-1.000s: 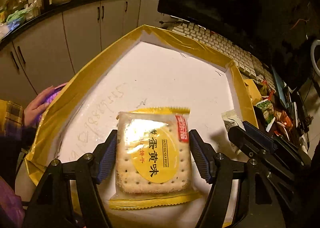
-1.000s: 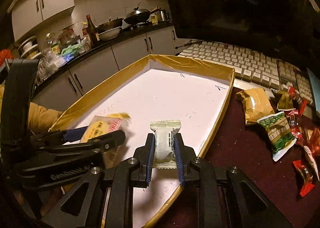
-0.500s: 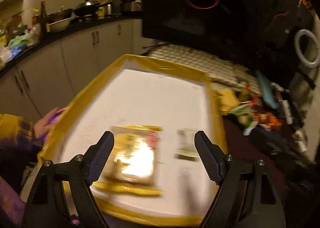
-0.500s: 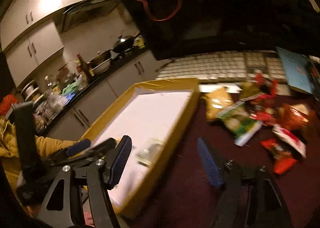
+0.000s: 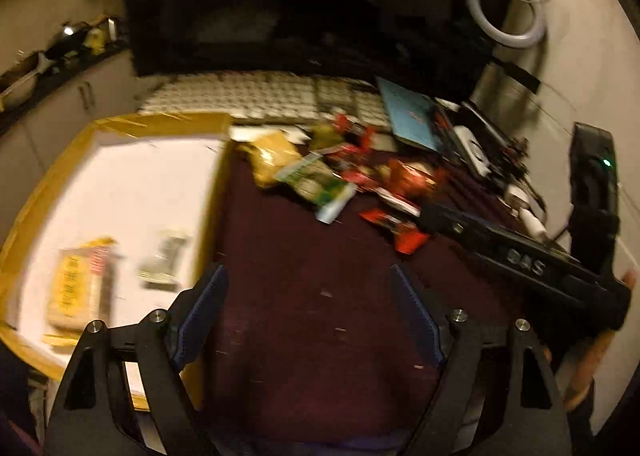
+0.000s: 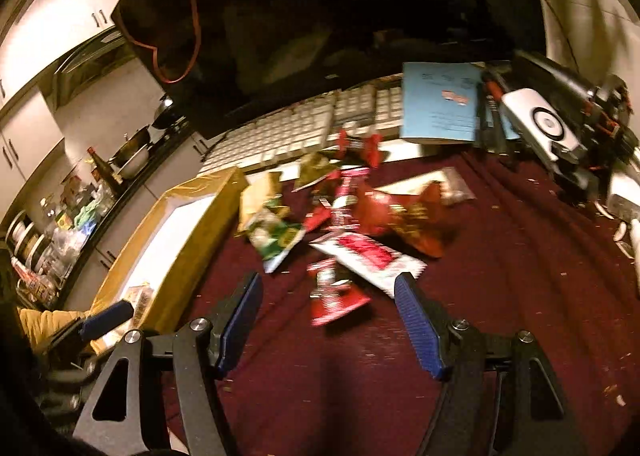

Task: Organize snacks
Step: 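Grasp the red-white packet with the right gripper while the left gripper grasps a red candy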

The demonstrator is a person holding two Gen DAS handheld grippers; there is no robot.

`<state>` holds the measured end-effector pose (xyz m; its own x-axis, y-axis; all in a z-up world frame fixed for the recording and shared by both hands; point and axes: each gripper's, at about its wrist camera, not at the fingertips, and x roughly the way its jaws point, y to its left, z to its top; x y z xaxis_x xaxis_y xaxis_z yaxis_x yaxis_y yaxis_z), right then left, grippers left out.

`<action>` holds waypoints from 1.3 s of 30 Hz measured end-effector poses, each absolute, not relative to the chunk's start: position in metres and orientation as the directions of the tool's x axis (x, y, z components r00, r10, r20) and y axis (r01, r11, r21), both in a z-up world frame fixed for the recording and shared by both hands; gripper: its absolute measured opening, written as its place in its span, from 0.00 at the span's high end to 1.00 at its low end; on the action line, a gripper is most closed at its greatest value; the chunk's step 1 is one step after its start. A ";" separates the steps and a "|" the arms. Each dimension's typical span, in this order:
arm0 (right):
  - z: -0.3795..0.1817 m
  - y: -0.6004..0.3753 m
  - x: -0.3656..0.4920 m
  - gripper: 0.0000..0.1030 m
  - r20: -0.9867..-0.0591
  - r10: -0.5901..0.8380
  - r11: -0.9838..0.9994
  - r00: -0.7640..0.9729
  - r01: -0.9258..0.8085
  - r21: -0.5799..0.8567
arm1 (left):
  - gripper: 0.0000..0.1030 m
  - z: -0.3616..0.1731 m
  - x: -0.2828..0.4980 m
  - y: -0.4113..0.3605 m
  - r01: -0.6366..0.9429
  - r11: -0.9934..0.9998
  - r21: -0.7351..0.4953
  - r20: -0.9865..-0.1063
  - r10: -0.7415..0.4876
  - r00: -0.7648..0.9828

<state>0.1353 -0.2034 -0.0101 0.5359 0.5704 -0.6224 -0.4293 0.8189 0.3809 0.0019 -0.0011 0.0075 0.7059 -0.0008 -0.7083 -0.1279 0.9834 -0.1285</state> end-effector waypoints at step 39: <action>-0.022 -0.216 0.161 0.89 -0.636 0.594 0.803 0.493 -0.416 0.427 | 0.19 -0.015 0.025 -0.010 -0.056 0.954 -0.296 -0.762 -0.200 0.616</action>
<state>0.1608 -0.2160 -0.0220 0.4927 0.5941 -0.6358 -0.4163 0.8026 0.4273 0.0248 -0.0096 -0.0148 0.6163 -0.2002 -0.7616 -0.0556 0.9537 -0.2956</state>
